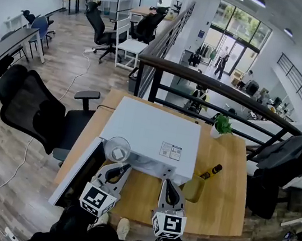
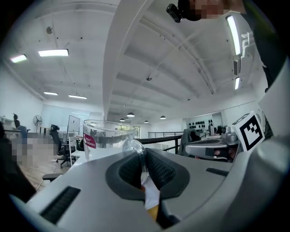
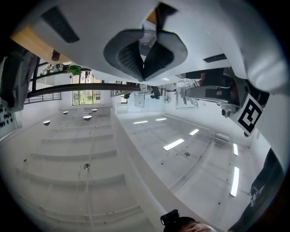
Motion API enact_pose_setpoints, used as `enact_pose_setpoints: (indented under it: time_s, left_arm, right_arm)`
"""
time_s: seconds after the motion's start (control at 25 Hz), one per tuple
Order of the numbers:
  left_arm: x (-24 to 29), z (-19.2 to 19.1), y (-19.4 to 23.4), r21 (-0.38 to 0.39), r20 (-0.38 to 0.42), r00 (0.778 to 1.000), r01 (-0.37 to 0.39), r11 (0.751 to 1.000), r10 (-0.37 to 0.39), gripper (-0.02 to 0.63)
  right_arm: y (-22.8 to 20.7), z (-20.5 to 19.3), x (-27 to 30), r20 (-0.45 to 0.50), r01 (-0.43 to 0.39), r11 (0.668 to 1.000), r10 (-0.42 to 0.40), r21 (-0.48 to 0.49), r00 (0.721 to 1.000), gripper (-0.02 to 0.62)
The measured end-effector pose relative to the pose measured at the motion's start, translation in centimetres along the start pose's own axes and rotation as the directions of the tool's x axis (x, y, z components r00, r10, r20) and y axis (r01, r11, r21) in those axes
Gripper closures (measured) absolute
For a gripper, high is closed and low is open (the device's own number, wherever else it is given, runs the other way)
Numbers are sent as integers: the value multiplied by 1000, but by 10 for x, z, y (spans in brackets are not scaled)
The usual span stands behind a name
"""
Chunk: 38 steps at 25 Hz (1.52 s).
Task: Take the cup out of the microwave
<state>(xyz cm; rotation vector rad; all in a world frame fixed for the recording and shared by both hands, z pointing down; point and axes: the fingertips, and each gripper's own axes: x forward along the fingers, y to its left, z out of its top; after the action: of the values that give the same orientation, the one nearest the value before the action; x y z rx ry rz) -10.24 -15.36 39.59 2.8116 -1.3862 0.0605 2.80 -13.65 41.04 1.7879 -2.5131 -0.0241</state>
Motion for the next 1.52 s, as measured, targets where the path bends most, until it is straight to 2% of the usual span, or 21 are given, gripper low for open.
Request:
enact_pose_setpoints:
  time_s: [0.32, 0.64, 1.52]
  left_arm:
    - [-14, 26, 13, 34, 31, 997, -68, 997, 67, 581]
    - [-26, 25, 15, 43, 23, 995, -100, 994, 100, 581]
    - [-36, 9, 11, 41, -12, 994, -112, 993, 113, 581]
  right_arm:
    - [0, 26, 7, 45, -38, 999, 40, -34, 998, 580]
    - [0, 30, 9, 63, -57, 998, 60, -40, 996, 580]
    - [0, 12, 8, 38, -72, 997, 73, -14, 997, 580]
